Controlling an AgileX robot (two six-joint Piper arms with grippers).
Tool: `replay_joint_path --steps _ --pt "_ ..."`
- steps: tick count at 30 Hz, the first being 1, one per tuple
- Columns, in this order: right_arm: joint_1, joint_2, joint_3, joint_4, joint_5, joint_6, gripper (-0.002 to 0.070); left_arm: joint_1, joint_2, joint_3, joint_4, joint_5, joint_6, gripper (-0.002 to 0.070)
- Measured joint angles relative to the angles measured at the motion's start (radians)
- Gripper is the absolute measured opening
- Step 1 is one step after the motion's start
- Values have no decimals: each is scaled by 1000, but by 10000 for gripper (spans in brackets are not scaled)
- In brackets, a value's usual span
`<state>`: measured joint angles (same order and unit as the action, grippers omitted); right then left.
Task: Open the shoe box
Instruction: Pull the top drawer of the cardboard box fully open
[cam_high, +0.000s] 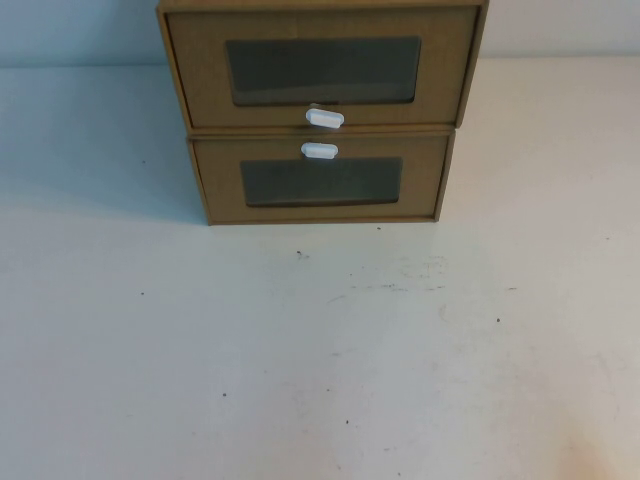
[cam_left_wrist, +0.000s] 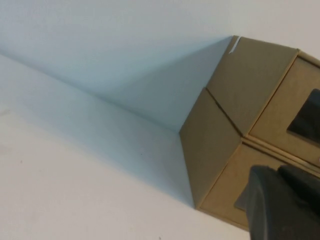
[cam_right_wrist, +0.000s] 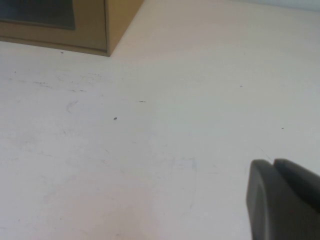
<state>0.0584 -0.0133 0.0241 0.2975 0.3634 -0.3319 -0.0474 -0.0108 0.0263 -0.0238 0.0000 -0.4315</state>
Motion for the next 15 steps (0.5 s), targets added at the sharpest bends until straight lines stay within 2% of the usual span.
replay_joint_path --steps 4,7,10,15 --pt "0 0 0 0 0 0 -13 0 2 -6 -2 95 -62 -4" --pt "0 0 0 0 0 0 -13 -12 64 -62 -2 181 -53 -4" --pt "0 0 0 0 0 0 -14 -63 161 -164 -15 290 40 -4" --pt "0 0 0 0 0 0 -14 -201 388 -384 -46 441 226 -4"
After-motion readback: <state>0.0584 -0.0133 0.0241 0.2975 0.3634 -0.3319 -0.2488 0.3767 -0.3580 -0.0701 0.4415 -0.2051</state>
